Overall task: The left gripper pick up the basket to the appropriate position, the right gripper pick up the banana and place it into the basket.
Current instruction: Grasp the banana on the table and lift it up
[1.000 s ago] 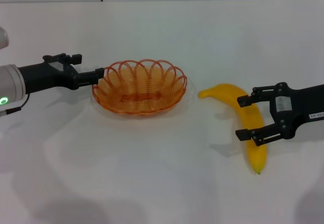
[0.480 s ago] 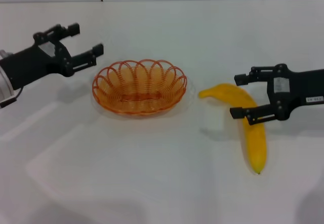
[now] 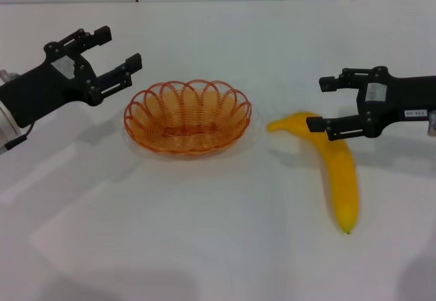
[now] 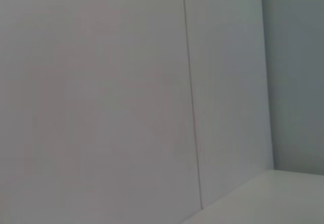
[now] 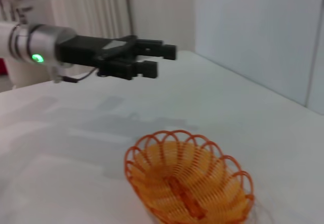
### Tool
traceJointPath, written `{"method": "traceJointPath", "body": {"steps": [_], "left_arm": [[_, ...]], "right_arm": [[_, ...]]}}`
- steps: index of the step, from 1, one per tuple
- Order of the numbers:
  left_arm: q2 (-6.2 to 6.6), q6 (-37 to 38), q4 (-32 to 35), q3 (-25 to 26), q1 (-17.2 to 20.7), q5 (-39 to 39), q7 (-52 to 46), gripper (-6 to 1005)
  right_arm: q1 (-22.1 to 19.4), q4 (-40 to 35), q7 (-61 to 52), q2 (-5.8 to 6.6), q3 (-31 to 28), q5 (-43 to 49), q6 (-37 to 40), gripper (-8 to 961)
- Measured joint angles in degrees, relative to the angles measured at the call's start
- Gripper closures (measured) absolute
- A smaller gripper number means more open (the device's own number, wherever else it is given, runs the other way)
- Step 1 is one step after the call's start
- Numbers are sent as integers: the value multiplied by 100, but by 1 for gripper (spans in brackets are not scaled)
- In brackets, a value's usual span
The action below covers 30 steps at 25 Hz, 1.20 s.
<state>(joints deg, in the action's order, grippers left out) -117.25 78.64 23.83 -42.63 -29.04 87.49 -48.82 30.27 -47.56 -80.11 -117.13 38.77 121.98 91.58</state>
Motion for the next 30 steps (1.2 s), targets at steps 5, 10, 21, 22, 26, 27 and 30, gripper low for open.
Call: {"method": "traceJointPath", "body": {"steps": [5, 10, 21, 22, 26, 27, 30], "left_arm": [[-7, 23, -19, 0, -6, -10, -32, 247], [-5, 31, -80, 0, -6, -32, -36, 246], [49, -19, -119, 0, -12, 227, -494, 246], [51, -23, -85, 0, -12, 290, -609, 246], [61, -88, 131, -6, 2, 700, -1155, 247], [61, -111, 217, -9, 13, 884, -1289, 247], [41, -133, 467, -9, 92, 1343, -1494, 247]], "right_arm": [[-22, -58, -91, -10, 303, -133, -273, 77], [-221, -459, -455, -31, 952, -330, -648, 77], [-1072, -1910, -1438, 3, 2691, -878, -1545, 78], [-1071, -1897, -1455, 8, 2693, -868, -1557, 79], [-1062, -1874, -1464, 13, 2678, -858, -1565, 79], [-1062, -1874, -1464, 14, 2673, -856, -1565, 80], [-1069, -1869, -1465, 22, 2652, -843, -1568, 80]]}}
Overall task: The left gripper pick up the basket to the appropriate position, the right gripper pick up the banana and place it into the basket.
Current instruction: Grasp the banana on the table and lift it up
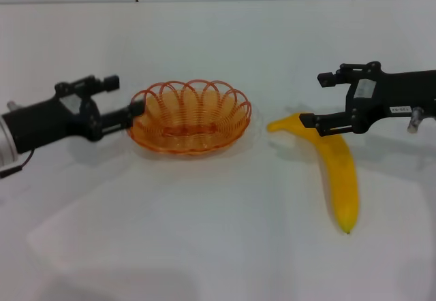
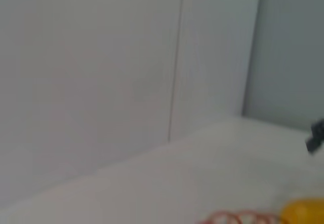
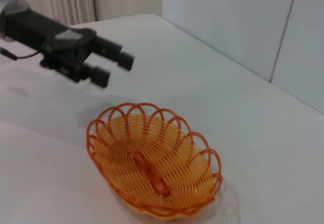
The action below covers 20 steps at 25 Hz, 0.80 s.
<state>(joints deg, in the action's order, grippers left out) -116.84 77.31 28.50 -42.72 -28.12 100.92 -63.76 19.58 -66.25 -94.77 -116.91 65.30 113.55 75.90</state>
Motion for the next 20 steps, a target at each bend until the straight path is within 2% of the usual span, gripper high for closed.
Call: {"method": "traceJointPath", "body": {"steps": [9, 20], "left_arm": [[-20, 25, 502, 22, 628, 50, 32, 247], [0, 36, 539, 18, 689, 49, 79, 247]], "right_arm": [[33, 226, -49, 28, -12, 36, -248, 82], [206, 294, -778, 15, 264, 660, -624, 84]]}}
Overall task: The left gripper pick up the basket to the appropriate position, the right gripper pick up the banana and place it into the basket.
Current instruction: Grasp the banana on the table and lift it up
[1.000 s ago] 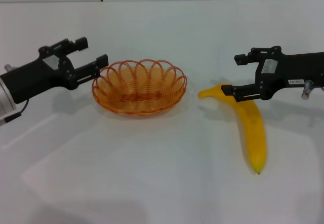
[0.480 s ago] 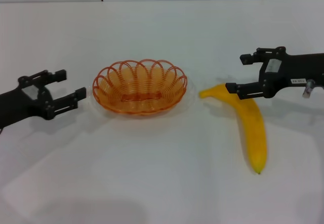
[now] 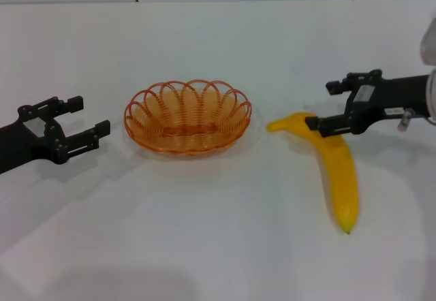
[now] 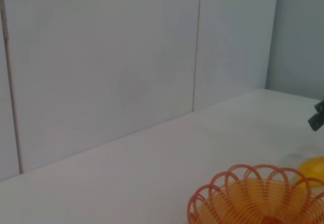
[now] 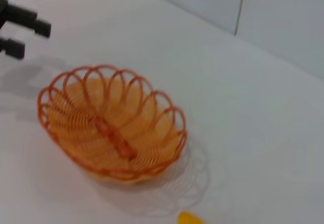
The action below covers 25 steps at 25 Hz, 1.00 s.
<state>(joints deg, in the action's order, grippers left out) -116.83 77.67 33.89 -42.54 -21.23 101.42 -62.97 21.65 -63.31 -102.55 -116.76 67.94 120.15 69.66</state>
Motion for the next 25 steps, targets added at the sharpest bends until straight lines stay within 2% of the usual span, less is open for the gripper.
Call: {"method": "traceJointPath", "body": {"steps": [3, 10, 18, 25], "left_arm": [[2, -2, 2, 0, -2, 10, 0, 246], [3, -7, 3, 0, -29, 37, -1, 246], [3, 0, -14, 0, -123, 48, 3, 246], [3, 10, -31, 0, -180, 53, 4, 246]], "right_arm": [[12, -230, -410, -3, 328, 228, 12, 85], [-141, -1268, -1470, -22, 1191, 990, -37, 86], [93, -1348, -2035, -2, 1362, 1715, 70, 88], [287, -1341, -2238, 4, 1590, 1988, 307, 89]]}}
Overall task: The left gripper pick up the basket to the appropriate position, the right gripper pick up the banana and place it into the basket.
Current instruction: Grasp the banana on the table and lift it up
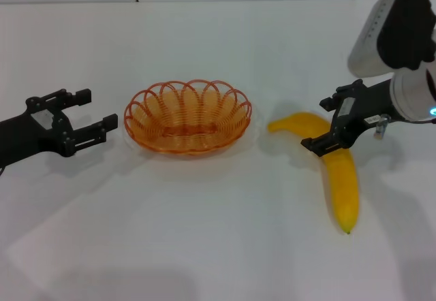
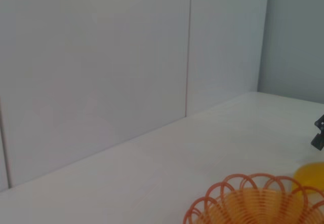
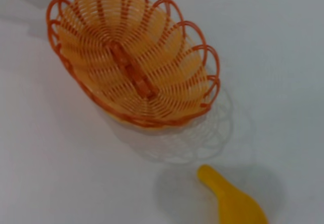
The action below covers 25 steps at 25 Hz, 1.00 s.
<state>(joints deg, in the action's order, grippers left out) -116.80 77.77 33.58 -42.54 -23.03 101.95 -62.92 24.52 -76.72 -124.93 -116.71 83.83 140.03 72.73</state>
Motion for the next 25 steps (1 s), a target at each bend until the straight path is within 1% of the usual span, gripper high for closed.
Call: {"method": "traceJointPath", "body": {"steps": [4, 14, 20, 25], "left_arm": [[0, 1, -8, -5, -13, 0, 1, 246], [-8, -6, -10, -146, -64, -21, 11, 247], [-9, -10, -10, -149, -71, -29, 19, 247], [-16, -28, -10, -87, 12, -118, 51, 247]], "right_arm": [[138, 82, -102, 0, 143, 138, 0, 90], [416, 438, -197, 1, 172, 371, -79, 92], [455, 508, -218, 0, 177, 462, -83, 93], [504, 610, -220, 0, 177, 464, -84, 94]]}}
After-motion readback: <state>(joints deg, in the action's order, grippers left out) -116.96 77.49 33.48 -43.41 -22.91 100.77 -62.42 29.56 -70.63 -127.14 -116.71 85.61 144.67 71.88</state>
